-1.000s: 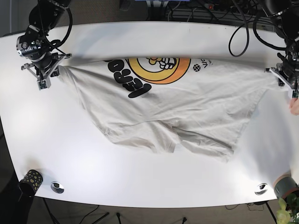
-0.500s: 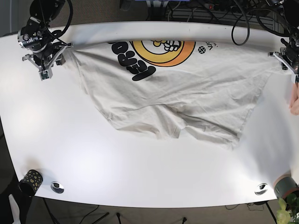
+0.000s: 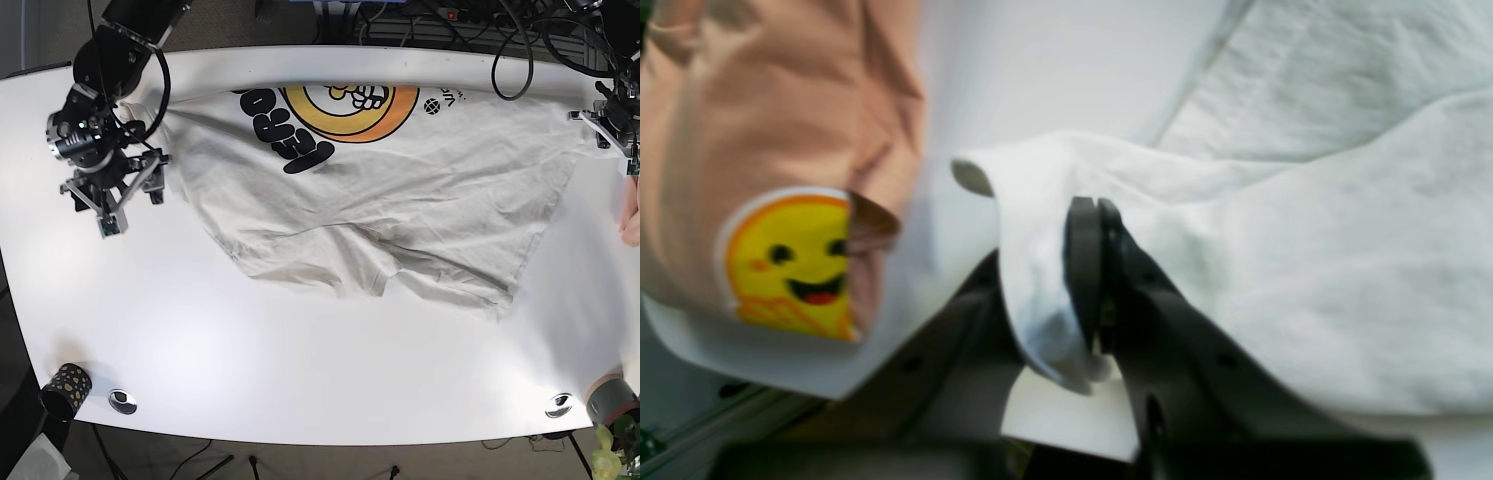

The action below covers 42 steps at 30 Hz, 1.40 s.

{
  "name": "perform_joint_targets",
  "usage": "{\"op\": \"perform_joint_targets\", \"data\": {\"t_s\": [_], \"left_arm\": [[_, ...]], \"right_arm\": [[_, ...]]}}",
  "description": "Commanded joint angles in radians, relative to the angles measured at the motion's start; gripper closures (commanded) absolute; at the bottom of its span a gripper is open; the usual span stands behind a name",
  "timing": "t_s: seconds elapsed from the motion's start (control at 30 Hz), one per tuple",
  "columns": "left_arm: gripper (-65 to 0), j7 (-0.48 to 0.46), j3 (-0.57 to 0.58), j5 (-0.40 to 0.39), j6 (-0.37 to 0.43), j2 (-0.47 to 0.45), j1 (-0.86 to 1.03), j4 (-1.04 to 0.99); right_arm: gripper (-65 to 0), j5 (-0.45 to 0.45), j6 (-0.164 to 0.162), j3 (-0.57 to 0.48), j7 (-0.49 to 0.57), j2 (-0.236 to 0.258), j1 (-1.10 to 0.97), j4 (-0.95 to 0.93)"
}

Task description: Fold the T-shirt properly

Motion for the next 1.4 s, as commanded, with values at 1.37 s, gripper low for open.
{"op": "perform_joint_targets", "data": {"t_s": [1.37], "left_arm": [[0.0,-0.019,0.001,-0.002,0.007,-0.018,-0.006,0.021]], "right_arm": [[-43.3,0.013,0.004,-0.133,0.073,-0.109,0.398,-0.621]]}}
